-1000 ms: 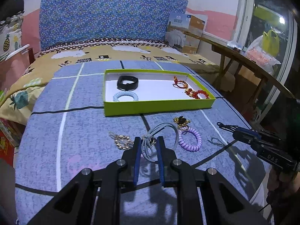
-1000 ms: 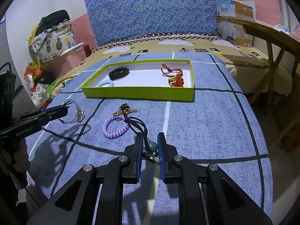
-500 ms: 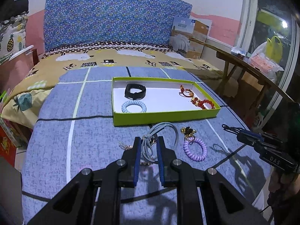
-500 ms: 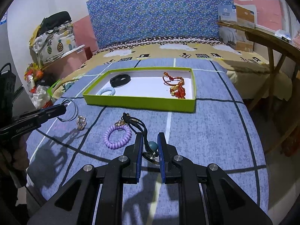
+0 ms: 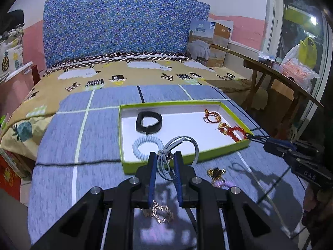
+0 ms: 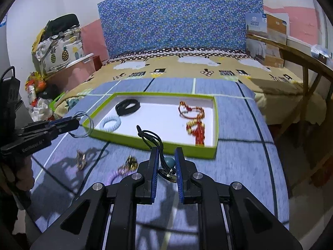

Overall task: Organize jewelry
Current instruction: 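Carry the grey cords and black hair tie toward the green box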

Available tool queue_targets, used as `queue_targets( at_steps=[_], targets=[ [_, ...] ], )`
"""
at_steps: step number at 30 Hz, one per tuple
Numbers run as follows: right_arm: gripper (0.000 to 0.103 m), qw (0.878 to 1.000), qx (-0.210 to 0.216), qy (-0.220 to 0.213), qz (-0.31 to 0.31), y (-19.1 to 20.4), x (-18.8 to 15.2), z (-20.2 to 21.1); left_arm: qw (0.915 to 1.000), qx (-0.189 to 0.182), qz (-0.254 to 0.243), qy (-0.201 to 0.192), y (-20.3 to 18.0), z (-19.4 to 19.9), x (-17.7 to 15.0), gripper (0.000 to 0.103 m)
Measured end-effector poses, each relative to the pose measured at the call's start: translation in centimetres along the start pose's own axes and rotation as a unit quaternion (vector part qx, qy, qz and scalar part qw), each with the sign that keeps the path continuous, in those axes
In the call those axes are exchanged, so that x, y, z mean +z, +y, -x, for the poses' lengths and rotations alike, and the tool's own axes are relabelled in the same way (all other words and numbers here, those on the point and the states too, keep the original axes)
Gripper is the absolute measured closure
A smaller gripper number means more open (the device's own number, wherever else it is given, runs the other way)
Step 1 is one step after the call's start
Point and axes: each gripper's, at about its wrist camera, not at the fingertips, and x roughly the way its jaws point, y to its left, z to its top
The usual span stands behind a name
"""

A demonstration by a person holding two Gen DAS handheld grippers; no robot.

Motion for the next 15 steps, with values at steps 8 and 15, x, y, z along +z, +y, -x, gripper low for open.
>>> queue_targets(
  at_steps=[8,15],
  targets=[
    [0.087,1.0,-0.008,0.013,0.01,-0.7,2.3,-3.7,0.9999,0.015,-0.008,0.002,0.9,-2.8,2.2,0.086],
    [0.087,0.999,-0.015,0.035,0.02,-1.2,3.0,-6.9,0.9995,0.025,-0.006,0.017,2.1,-5.3,3.1,0.086]
  ],
)
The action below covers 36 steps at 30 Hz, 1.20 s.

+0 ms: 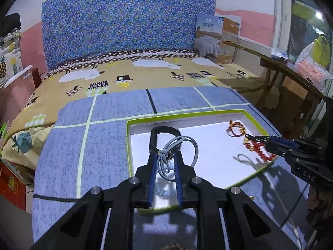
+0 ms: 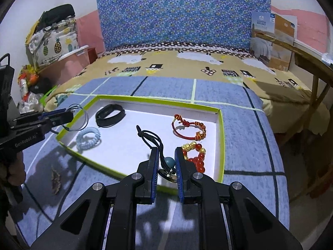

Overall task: Organize jewelry
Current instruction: 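Carry the grey cords and black hair tie toward the green box, then lower both held items into the green box and open both tools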

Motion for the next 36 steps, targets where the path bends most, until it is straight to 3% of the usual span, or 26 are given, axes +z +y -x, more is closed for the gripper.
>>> queue_targets(
  at_steps=[12,15,17,20,26,36],
  targets=[
    [0.087,0.999,-0.009,0.038,-0.001,-0.8,-0.2,-3.0,0.9993,0.023,-0.002,0.029,0.7,-3.1,-0.7,0.085],
    [0.079,0.999,-0.01,0.041,0.0,-0.8,-0.2,-3.1,0.9992,0.024,-0.006,0.031,0.6,-3.2,-0.8,0.085],
    [0.076,0.999,-0.012,0.04,0.002,-0.7,-0.3,-3.0,0.9992,0.024,-0.006,0.031,0.5,-3.1,-0.8,0.075],
    [0.066,0.999,-0.011,0.036,0.003,-0.7,-0.5,-2.5,0.9995,0.02,-0.003,0.025,0.4,-2.7,-0.8,0.072],
    [0.066,1.0,-0.009,0.017,0.0,-0.3,-0.8,-0.5,0.9998,0.019,0.003,0.011,0.5,-1.0,-1.0,0.072],
    [0.066,0.999,-0.008,-0.028,-0.014,1.1,-3.2,5.4,0.9992,0.028,0.011,-0.028,-0.5,5.0,-2.9,0.072]
  ],
)
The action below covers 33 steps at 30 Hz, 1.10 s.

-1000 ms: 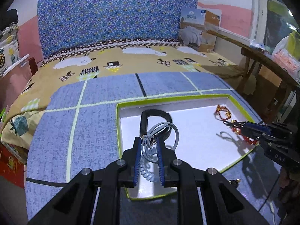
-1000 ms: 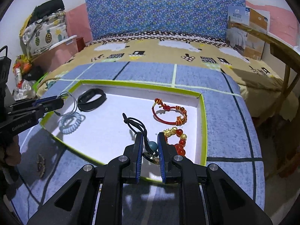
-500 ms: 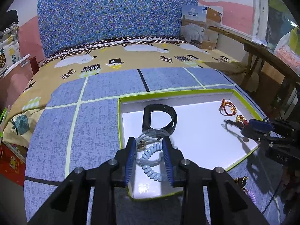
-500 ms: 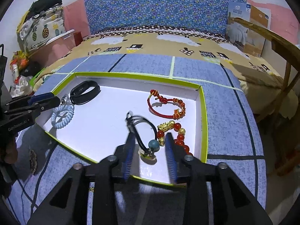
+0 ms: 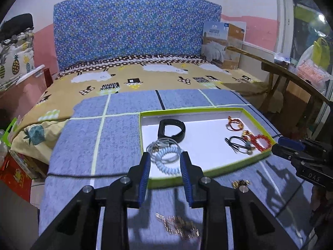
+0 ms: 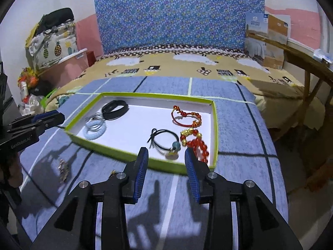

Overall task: Organize jewelry
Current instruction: 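Lower both held items into the green box and open both tools, then withdraw both tools toward the gold hairpin and purple coil bracelet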

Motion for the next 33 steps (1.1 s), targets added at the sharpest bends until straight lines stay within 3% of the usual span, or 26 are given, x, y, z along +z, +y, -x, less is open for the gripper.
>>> queue_targets(
  at_steps=[15,23,33],
  targets=[
    [0.066,0.999,0.007,-0.038,-0.033,0.8,-6.0,8.7,0.9999,0.014,0.009,-0.004,-1.4,8.5,-5.3,0.072],
    [0.066,0.998,0.001,-0.045,-0.036,2.3,-7.3,11.4,1.0,-0.004,0.007,-0.003,-1.8,10.5,-7.5,0.072],
    [0.066,0.999,0.001,-0.026,-0.027,4.3,-8.1,11.8,0.9989,-0.043,0.018,0.003,-2.2,10.7,-8.9,0.072]
  ],
)
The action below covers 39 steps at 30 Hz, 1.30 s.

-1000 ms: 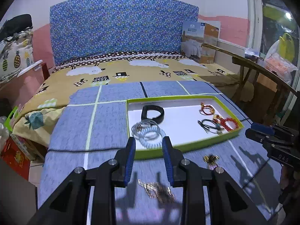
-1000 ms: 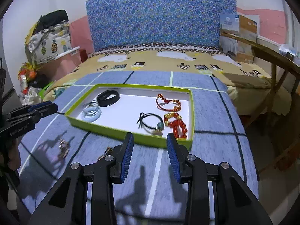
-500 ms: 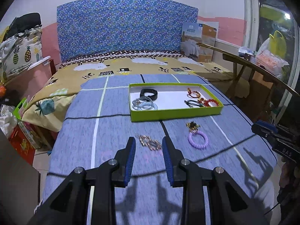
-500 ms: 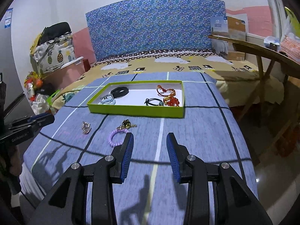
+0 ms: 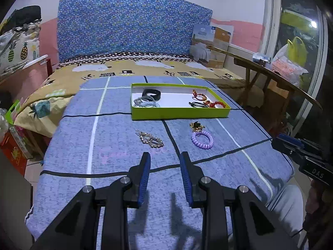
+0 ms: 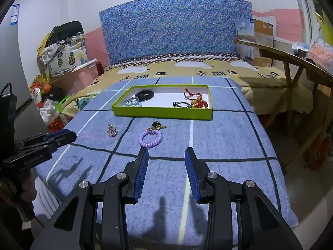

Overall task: Organize jewelry
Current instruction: 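Withdraw both tools toward the gold hairpin and purple coil bracelet, then grasp the gold chain hairpin with the left tool while the right tool grasps the gold charm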

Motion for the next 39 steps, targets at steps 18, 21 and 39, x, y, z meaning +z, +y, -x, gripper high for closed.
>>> queue_targets(
  at_steps=[18,21,39],
  targets=[
    [0.07,0.998,0.041,0.043,0.015,0.9,2.5,-8.2,0.9994,0.008,0.016,0.028,1.8,-4.5,2.1,0.072],
    [0.07,0.998,0.042,0.052,0.023,0.8,3.5,-10.2,0.9992,0.011,0.019,0.033,2.1,-6.2,3.0,0.072],
    [0.071,0.99,0.065,0.109,0.063,1.0,5.4,-17.9,0.994,0.022,0.036,0.101,2.4,-12.5,3.2,0.072]
  ],
)
